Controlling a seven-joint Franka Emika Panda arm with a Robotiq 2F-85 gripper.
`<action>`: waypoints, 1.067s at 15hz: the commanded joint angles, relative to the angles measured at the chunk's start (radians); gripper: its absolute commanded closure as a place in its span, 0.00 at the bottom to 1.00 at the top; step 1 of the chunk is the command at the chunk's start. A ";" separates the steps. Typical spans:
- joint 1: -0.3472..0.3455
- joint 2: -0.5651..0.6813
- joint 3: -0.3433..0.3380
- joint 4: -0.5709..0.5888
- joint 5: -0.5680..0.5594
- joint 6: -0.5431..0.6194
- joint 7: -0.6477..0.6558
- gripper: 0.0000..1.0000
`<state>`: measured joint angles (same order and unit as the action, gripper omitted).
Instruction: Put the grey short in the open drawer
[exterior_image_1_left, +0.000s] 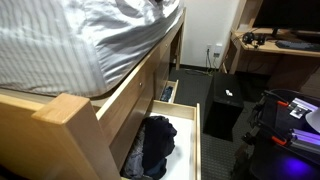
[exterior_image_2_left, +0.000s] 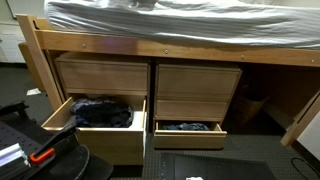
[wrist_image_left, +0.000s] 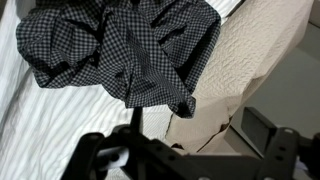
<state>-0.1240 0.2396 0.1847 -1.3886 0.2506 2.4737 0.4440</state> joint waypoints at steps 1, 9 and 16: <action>0.000 0.000 0.000 0.000 0.000 0.000 0.000 0.00; 0.047 0.133 -0.069 0.105 0.054 -0.219 -0.015 0.00; 0.052 0.225 -0.076 0.175 0.065 -0.251 -0.007 0.00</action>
<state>-0.0684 0.4541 0.1059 -1.2073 0.3041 2.2277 0.4322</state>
